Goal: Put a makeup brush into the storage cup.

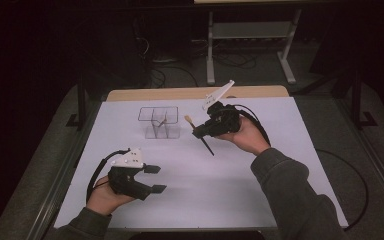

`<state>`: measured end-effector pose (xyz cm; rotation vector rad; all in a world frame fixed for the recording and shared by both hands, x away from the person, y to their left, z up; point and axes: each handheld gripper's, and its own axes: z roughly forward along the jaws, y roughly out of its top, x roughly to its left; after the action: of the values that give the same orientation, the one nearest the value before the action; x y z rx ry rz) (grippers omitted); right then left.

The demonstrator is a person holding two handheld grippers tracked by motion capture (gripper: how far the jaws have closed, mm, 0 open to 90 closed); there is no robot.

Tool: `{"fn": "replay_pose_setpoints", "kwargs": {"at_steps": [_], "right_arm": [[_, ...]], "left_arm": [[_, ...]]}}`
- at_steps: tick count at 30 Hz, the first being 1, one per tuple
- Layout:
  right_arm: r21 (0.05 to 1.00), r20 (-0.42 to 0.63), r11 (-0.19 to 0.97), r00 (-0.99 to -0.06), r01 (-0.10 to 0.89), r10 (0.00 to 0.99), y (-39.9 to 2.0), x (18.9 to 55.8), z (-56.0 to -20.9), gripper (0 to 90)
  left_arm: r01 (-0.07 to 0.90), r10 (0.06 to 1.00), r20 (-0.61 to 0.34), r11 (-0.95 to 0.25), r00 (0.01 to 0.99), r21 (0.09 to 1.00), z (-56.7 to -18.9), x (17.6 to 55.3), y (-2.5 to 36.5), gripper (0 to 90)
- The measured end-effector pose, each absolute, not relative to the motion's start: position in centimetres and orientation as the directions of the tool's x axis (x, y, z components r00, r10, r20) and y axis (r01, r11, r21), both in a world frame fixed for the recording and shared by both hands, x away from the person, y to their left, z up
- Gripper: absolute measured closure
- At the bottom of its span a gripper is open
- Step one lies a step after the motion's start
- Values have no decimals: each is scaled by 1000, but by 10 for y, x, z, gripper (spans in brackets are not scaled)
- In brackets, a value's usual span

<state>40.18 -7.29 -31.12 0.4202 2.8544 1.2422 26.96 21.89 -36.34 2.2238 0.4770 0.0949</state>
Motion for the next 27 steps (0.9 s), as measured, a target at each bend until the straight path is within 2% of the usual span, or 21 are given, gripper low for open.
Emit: {"fn": "replay_pose_setpoints", "kwargs": {"at_steps": [27], "right_arm": [[730,77,638,-957,245,279,-61,429,-290,828]], "left_arm": [[303,408,-62,-560,911,771,-378,266,228,309]]}}
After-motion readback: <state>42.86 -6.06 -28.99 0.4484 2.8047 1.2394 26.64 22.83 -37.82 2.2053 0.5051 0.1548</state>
